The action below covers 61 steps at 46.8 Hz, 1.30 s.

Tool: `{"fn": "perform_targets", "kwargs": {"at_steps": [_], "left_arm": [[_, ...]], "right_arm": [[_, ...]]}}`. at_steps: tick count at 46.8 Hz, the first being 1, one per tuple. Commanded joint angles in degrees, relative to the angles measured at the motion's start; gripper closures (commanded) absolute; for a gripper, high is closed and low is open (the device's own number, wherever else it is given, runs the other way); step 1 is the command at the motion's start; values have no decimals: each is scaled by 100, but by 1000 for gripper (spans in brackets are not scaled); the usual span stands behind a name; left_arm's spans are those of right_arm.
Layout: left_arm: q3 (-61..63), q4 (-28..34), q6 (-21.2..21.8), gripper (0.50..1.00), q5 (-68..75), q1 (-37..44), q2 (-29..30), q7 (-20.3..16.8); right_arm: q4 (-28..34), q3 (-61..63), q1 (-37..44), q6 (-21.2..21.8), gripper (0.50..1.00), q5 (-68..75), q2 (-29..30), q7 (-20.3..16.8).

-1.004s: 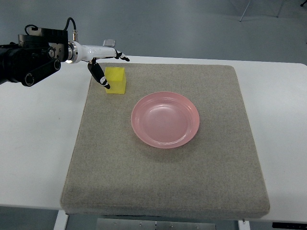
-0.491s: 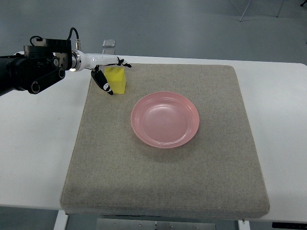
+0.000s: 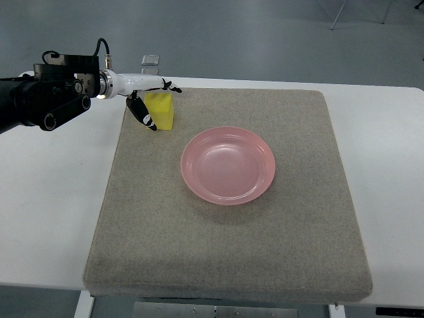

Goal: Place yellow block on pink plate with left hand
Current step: 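Lower the left hand and close its fingers around the yellow cube, then lift the cube with the left hand and carry it over the pink plate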

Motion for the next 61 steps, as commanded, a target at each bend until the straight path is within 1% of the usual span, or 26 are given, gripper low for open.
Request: {"fn": "perform_targets", "kwargs": {"at_steps": [1, 3, 5, 8, 9, 15, 19, 22, 25, 26, 27, 28, 46, 55, 61], "left_arm": [[6, 4, -1, 606, 15, 31, -4, -4], [6, 4, -1, 634, 15, 31, -4, -4], [6, 4, -1, 641, 15, 31, -13, -4], [-3, 4, -1, 681, 6, 39, -13, -4], [-3, 4, -1, 684, 6, 48, -13, -4], [-3, 4, -1, 780, 6, 57, -13, -4], [-3, 12, -1, 806, 6, 57, -66, -4], [-3, 82, -18, 855, 6, 57, -83, -4], [-3, 135, -36, 947, -3, 57, -119, -4], [-3, 144, -36, 960, -3, 66, -127, -4], [-3, 153, -36, 992, -3, 66, -127, -4], [-3, 153, -36, 1000, -3, 66, -127, -4], [-56, 170, -80, 1000, -38, 4, -110, -13], [-74, 566, -98, 1000, -99, -92, -136, -22], [-74, 566, -133, 1000, -161, -198, -180, -22]], "right_arm": [[0, 0, 0, 0, 576, 7, 0, 0], [0, 0, 0, 0, 576, -2, 0, 0], [0, 0, 0, 0, 576, -2, 0, 0], [0, 0, 0, 0, 576, -2, 0, 0], [0, 0, 0, 0, 576, 7, 0, 0], [0, 0, 0, 0, 576, -2, 0, 0], [0, 0, 0, 0, 576, -2, 0, 0], [0, 0, 0, 0, 576, 7, 0, 0], [0, 0, 0, 0, 576, -2, 0, 0], [0, 0, 0, 0, 576, -2, 0, 0], [0, 0, 0, 0, 576, -2, 0, 0], [0, 0, 0, 0, 576, -2, 0, 0], [0, 0, 0, 0, 576, -2, 0, 0], [0, 0, 0, 0, 576, -2, 0, 0], [9, 0, 0, 0, 576, -2, 0, 0]]}}
